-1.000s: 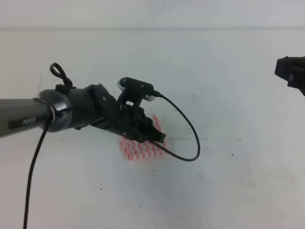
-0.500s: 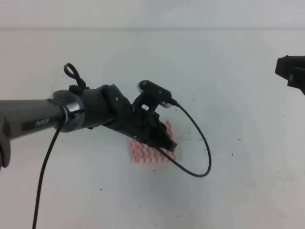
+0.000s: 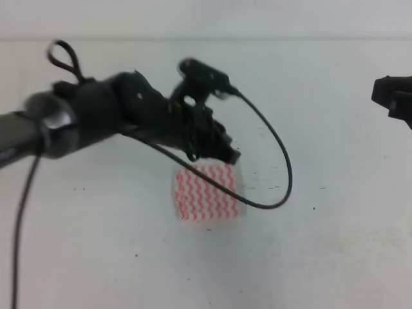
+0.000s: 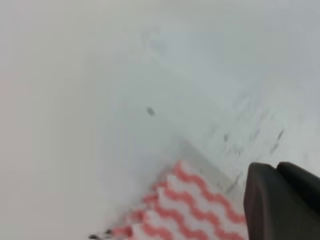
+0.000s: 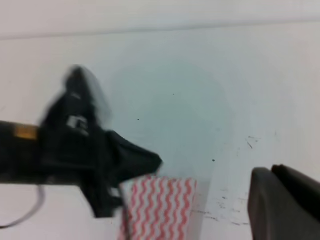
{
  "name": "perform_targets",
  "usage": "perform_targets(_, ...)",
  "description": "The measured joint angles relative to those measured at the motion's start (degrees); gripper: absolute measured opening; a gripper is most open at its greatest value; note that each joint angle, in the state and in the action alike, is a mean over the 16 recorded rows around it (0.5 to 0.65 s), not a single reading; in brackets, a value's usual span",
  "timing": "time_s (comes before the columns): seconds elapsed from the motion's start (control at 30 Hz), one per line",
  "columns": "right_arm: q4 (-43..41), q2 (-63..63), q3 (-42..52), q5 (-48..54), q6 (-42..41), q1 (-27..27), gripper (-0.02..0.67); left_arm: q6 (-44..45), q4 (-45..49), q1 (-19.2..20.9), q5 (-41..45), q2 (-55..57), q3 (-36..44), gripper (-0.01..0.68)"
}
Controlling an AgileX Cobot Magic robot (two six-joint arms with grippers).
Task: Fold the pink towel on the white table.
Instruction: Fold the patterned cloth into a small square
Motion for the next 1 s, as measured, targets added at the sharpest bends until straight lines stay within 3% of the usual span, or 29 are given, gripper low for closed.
perform_targets(0.2,0.03,-0.03,0.0,0.44,0.03,-0.01,-0.002,-3.21,1.24,0.0,-6.57,-12.51,7.88,0.0)
perform_targets(0.6,-0.02,-0.86,1.21,1.09,-0.2,0.0,-0.002,-7.64,0.72,-0.01,-18.11,-43.79,31.62,0.0)
perform_targets(1.0,-0.21,-11.31,10.25,-1.94,-1.17,0.04,-0.002,-9.6,0.82,-0.01,-18.74,-75.42,51.28,0.0)
